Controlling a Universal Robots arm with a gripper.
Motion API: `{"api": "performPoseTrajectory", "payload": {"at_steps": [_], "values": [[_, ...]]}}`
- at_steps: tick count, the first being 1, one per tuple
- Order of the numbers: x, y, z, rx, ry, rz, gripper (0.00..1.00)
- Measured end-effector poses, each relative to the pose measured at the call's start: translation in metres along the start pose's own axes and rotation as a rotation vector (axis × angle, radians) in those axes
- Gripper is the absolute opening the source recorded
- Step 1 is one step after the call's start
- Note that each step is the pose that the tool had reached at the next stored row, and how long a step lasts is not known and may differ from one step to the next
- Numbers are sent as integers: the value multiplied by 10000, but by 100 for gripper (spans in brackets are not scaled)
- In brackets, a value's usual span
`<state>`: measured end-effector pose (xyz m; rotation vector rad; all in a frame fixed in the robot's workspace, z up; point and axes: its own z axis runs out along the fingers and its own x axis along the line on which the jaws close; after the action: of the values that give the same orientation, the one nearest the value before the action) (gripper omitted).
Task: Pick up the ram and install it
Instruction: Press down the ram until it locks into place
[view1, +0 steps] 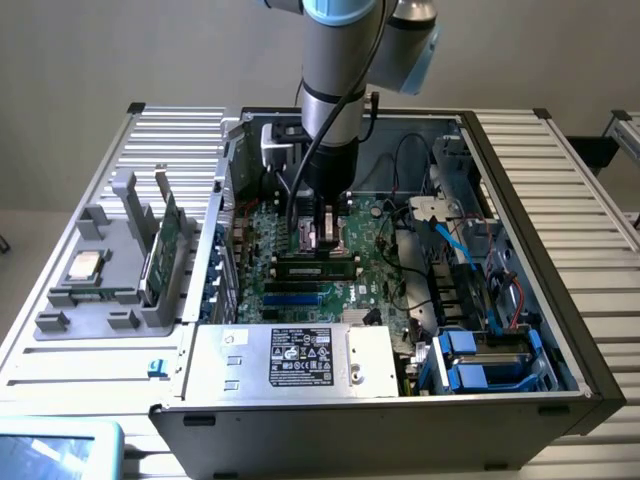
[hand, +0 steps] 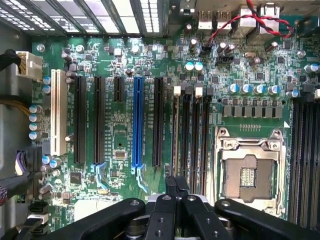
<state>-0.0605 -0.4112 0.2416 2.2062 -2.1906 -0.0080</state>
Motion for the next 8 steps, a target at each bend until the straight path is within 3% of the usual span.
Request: {"api": "performPoseTrajectory", "payload": {"at_steps": [2, 8], "values": [[0, 8, 2, 4, -35, 0, 9], [0, 16, 10, 4, -41, 0, 9]]}}
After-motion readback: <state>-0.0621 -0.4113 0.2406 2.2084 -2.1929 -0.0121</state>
